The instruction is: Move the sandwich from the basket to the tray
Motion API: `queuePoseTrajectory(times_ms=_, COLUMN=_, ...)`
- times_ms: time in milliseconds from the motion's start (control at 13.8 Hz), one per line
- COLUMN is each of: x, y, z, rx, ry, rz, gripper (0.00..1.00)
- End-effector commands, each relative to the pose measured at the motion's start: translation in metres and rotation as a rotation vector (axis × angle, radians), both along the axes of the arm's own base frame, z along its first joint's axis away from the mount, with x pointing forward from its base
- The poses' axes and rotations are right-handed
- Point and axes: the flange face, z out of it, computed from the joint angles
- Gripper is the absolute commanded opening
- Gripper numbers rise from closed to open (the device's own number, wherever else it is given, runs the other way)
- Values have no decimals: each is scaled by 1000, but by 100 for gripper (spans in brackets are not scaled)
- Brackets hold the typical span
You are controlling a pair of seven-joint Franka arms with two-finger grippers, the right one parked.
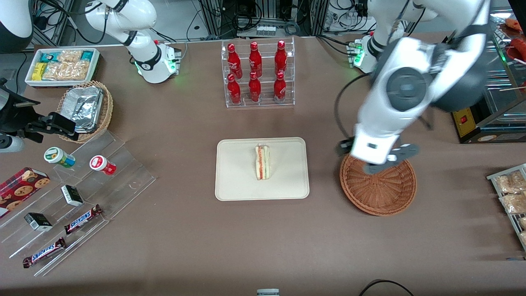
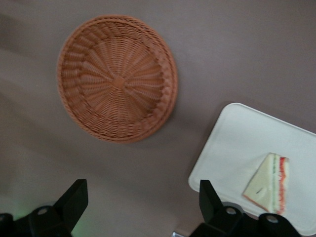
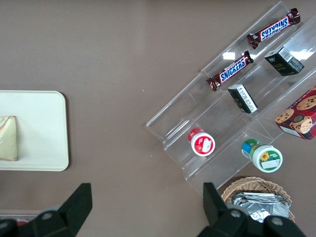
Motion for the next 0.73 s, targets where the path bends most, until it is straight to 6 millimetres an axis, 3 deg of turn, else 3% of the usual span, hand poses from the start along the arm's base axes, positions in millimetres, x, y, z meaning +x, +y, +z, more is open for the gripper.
queuePoseTrajectory(times_ms=0, x=-20, y=62, z=12, rx=-33, ry=41, rz=-86, gripper=99)
queuePoseTrajectory(times_ms=218, x=-40, y=121, z=23, rx=-42, ry=46, rz=-172, gripper=99)
queuePoseTrajectory(times_ms=655, x=-78, y=167, z=21, rx=-44, ry=17, rz=-219, gripper=99)
